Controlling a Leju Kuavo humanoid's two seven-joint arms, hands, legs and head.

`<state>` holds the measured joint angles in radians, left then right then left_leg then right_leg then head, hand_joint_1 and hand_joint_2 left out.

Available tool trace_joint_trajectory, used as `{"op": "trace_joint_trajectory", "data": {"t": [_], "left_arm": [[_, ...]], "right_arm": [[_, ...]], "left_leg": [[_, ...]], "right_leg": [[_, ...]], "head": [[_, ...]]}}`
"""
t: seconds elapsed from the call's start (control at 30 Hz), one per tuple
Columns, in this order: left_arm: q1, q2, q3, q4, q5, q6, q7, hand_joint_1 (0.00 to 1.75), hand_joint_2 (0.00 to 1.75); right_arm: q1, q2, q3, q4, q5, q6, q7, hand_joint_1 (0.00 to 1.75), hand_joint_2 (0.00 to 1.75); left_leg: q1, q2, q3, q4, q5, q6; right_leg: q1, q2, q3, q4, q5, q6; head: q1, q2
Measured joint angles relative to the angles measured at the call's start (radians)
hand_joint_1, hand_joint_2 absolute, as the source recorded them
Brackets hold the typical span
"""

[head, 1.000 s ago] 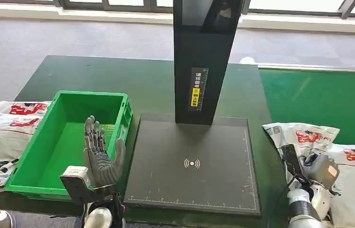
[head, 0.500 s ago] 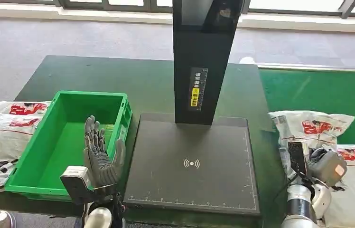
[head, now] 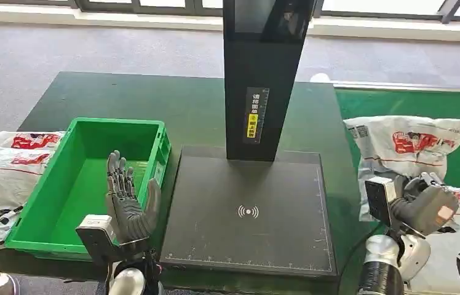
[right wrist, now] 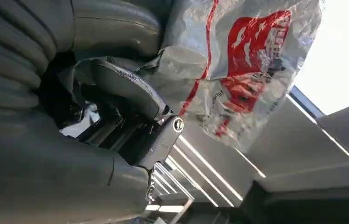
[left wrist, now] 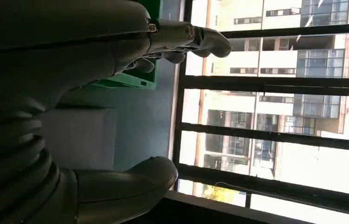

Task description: Moved the parcel from conveyor to table for the left to box.

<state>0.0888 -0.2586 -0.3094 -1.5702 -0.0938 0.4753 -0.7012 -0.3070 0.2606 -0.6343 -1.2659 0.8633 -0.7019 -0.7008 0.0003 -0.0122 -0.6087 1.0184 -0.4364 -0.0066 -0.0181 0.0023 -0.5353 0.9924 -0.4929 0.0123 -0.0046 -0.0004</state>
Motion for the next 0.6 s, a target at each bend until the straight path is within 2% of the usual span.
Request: {"op": "trace_joint_trajectory", "data": {"t": [0.37,0.6], "left_arm": [[0.0,0.0,0.0,0.0,0.002,0.003,0.0,0.0,1.75],[0.0,0.0,0.0,0.0,0.002,0.001,0.0,0.0,1.75]], "right_arm": [[0.103,0.038,0.198,-0.265,-0.066,0.0,0.0,1.75,1.75],[0.113,0.038,0.255,-0.324,-0.064,0.002,0.0,1.75,1.75]], "left_leg": [[0.0,0.0,0.0,0.0,0.0,0.0],[0.0,-0.001,0.0,0.0,0.0,0.0]], "right_leg": [[0.0,0.0,0.0,0.0,-0.001,0.0],[0.0,-0.001,0.0,0.0,-0.001,0.0]], "head": [[0.0,0.0],[0.0,0.0]]}}
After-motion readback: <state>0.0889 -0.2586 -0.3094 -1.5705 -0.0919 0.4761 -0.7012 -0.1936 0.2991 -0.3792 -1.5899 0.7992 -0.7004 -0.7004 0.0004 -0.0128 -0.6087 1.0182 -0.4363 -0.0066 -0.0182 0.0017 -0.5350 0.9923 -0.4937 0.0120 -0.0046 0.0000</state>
